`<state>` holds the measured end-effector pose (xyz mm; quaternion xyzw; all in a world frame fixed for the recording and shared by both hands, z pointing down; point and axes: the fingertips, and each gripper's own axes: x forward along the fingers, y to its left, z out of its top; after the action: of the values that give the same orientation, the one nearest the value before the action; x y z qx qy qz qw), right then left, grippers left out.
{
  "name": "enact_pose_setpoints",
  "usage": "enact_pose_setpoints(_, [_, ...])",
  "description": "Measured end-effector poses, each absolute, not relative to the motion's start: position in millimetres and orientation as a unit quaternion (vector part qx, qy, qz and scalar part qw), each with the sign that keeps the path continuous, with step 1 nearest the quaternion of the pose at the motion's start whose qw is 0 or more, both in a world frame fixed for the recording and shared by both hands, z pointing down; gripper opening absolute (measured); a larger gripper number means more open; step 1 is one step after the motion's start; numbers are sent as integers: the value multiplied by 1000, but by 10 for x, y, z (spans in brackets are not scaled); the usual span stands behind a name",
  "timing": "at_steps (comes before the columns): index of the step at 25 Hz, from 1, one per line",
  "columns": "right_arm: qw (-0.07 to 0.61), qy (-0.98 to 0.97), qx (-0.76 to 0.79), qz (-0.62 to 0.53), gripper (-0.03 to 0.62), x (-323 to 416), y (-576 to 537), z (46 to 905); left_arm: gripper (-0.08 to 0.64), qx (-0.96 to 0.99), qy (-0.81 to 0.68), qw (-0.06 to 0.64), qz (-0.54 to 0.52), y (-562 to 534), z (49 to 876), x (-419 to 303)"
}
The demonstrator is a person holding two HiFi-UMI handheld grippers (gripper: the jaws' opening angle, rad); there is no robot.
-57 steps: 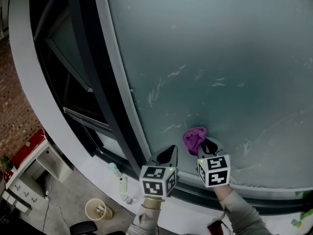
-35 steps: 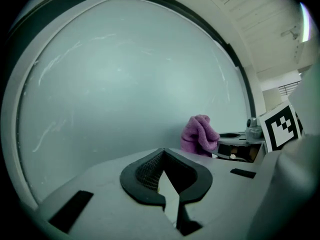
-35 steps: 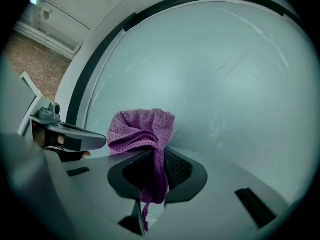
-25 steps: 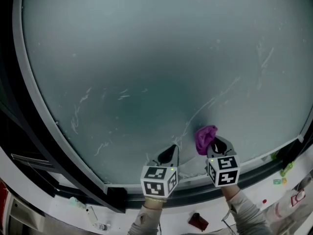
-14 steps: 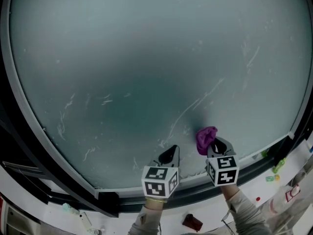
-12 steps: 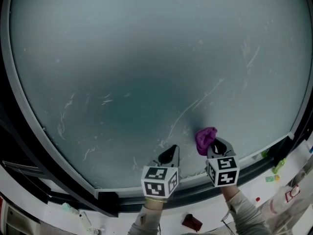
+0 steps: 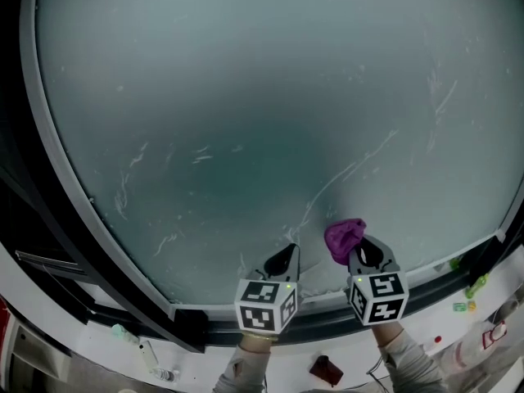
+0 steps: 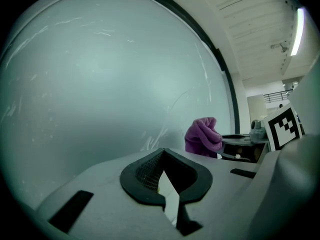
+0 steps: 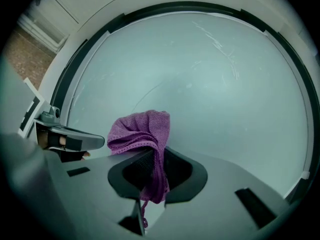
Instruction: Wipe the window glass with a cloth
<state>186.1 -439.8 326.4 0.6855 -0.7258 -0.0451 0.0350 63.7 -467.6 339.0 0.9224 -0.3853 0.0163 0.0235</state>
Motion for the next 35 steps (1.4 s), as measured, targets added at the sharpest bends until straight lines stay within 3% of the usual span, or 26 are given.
enact_pose_setpoints(21, [19,-810,586,-29,48,800,-4080,3489,5,867,-498,30,18,-4184,3704,-576])
enact_pose_setpoints(35, [11,-839,544,-33,48,597,-3718,3629,5,865,-499,44,13,-3822,3853,-665])
